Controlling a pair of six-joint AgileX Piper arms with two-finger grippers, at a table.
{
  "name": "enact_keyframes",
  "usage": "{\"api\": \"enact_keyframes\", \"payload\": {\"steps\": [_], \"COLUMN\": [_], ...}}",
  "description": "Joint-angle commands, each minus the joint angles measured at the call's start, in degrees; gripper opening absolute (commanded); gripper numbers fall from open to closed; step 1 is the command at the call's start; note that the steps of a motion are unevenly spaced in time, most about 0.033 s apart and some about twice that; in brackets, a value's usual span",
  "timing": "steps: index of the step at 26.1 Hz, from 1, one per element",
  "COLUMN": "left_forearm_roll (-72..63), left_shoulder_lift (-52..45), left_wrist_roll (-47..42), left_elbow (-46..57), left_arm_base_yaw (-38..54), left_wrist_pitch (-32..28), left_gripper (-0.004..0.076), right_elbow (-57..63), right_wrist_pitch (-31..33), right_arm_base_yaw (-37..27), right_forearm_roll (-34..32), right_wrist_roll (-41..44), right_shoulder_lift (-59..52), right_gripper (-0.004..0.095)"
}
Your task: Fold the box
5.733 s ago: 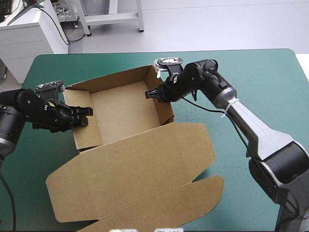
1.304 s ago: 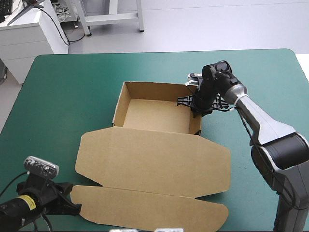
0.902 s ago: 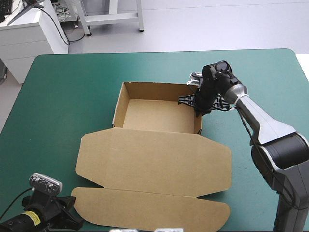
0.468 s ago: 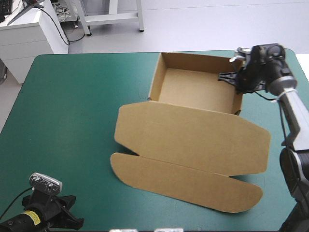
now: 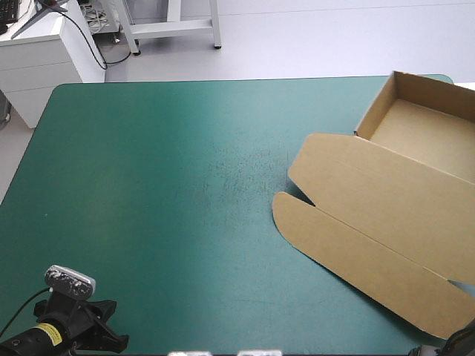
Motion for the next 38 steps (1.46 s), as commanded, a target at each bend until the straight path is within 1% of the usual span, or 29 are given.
{"api": "enact_keyframes", "payload": {"steps": [1,4,6,8,13,14,19,20,23,25,26,27,28,32,34,38], "left_forearm_roll": [-1.1,-1.1,-1.1,-1.1,-1.1,-1.1,-1.1,-1.1,-1.1,-1.3,-1.3,-1.3,-1.3,-1.4,-1.4,-1.4], "left_shoulder_lift": [0.6,0.6,0.6,0.6,0.6,0.6,0.6,0.6,0.6,0.6,0.6,0.6,0.6,0.6,0.6,0.6], "left_wrist_roll": [-0.5,-0.5,-0.5,-0.5,-0.5,-0.5,-0.5,-0.5,-0.5,-0.3,-0.4,-0.4,-0.4,-0.4,-0.4,-0.4], "left_elbow": [-1.3,-1.3,-1.3,-1.3,-1.3,-1.3,-1.3,-1.3,-1.3,-1.3,-1.3,-1.3,-1.3,-1.3,-1.3,-1.3], "left_arm_base_yaw": [-0.1,-0.1,-0.1,-0.1,-0.1,-0.1,-0.1,-0.1,-0.1,-0.1,-0.1,-0.1,-0.1,-0.1,-0.1,-0.1], "left_wrist_pitch": [-3.1,-3.1,-3.1,-3.1,-3.1,-3.1,-3.1,-3.1,-3.1,-3.1,-3.1,-3.1,-3.1,-3.1,-3.1,-3.1], "left_gripper": [-0.0008,-0.0008,-0.0008,-0.0008,-0.0008,-0.0008,-0.0008,-0.0008,-0.0008,-0.0008,-0.0008,-0.0008,-0.0008,-0.0008,-0.0008,-0.0008], "right_elbow": [-1.7,-1.7,-1.7,-1.7,-1.7,-1.7,-1.7,-1.7,-1.7,-1.1,0.2,2.0,4.4,11.1,15.6,25.5], "right_wrist_pitch": [-0.4,-0.5,-0.6,0.4,0.4,0.4,0.4,0.4,0.4,0.4,0.4,0.4,0.4,0.4,0.4,0.4], "right_arm_base_yaw": [-3.9,-4.0,-4.0,-4.0,-4.0,-4.0,-4.0,-4.0,-4.0,-4.0,-4.0,-3.9,-3.2,0.5,4.7,16.1], "right_forearm_roll": [3.4,3.5,3.9,3.9,3.9,3.9,3.9,4.4,8.8,12.9,14.9,15.9,16.0,15.8,15.8,15.5], "right_wrist_roll": [-1.2,-1.6,-1.3,-1.2,-1.8,-2.1,-3.1,-5.5,-9.6,-10.2,-11.9,-12.7,-13.1,-13.2,-13.2,-13.2], "right_shoulder_lift": [-1.6,-1.1,-0.9,-0.6,-0.4,-0.4,-2.8,-4.4,-8.6,-13.2,-16.0,-19.0,-22.7,-31.4,-36.2,-45.9], "right_gripper": [-0.0019,-0.0013,0.0014,0.0089,0.0345,0.0352,0.0351,0.0349,0.0329,0.0207,0.0074,-0.0017,0.0005,0.0003,0.0003,0.0003]}}
